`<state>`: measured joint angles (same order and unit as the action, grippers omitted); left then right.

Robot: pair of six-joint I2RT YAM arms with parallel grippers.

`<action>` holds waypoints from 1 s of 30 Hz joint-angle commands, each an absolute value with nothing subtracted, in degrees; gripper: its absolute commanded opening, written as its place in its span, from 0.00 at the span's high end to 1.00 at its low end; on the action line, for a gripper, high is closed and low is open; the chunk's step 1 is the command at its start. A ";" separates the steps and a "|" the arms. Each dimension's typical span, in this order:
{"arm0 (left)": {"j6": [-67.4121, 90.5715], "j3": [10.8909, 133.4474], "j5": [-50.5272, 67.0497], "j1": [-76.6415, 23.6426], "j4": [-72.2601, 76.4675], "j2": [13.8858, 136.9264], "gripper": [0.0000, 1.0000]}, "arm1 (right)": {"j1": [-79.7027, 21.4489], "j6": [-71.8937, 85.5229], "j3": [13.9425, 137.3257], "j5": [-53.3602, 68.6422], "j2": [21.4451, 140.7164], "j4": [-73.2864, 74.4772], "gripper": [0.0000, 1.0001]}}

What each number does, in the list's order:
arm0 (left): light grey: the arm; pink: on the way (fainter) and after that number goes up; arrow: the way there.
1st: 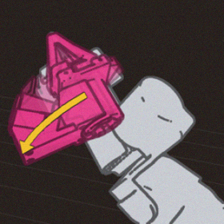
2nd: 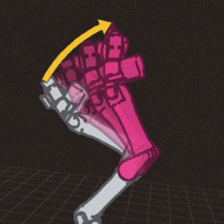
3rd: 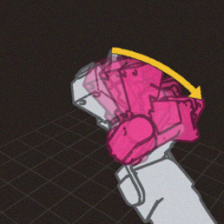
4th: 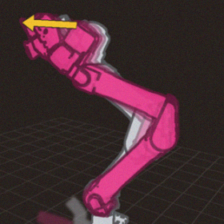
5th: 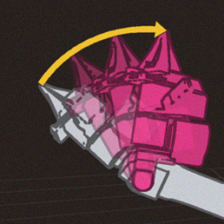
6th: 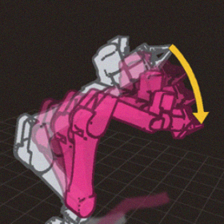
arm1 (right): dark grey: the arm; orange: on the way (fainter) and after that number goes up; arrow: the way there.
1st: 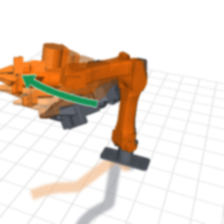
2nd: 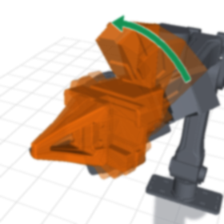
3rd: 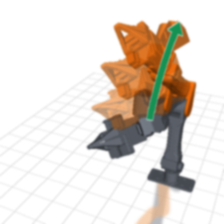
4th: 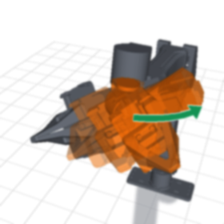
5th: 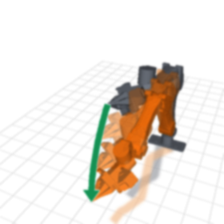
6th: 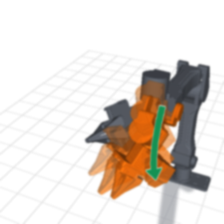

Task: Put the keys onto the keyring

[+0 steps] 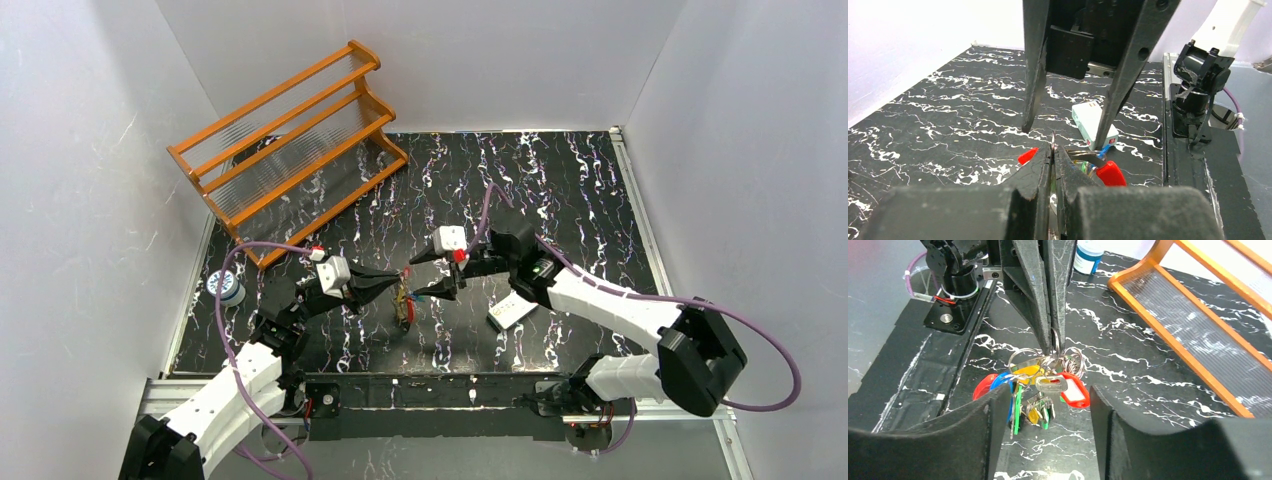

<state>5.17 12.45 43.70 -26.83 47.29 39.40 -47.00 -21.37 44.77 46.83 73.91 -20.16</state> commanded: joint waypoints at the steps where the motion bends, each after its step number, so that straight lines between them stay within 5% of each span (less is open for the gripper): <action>1: 4.56 12.61 41.78 -26.89 50.98 39.97 1.00 | -47.28 -21.08 43.24 43.23 70.11 -22.45 0.30; 14: 0.26 24.98 34.16 -26.89 51.21 57.22 1.00 | -47.24 -17.67 38.69 28.47 61.45 -27.88 0.03; 23: -1.64 39.30 31.63 -27.06 54.34 73.06 1.00 | -47.28 -16.81 36.99 27.56 60.07 -28.16 0.01; 30: 1.70 37.52 29.60 -27.46 63.47 83.34 1.00 | -47.24 -15.51 35.95 28.15 61.21 -29.74 0.01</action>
<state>-0.14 38.72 31.38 -26.92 54.50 79.90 -47.00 -16.62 36.47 28.40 61.01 -26.06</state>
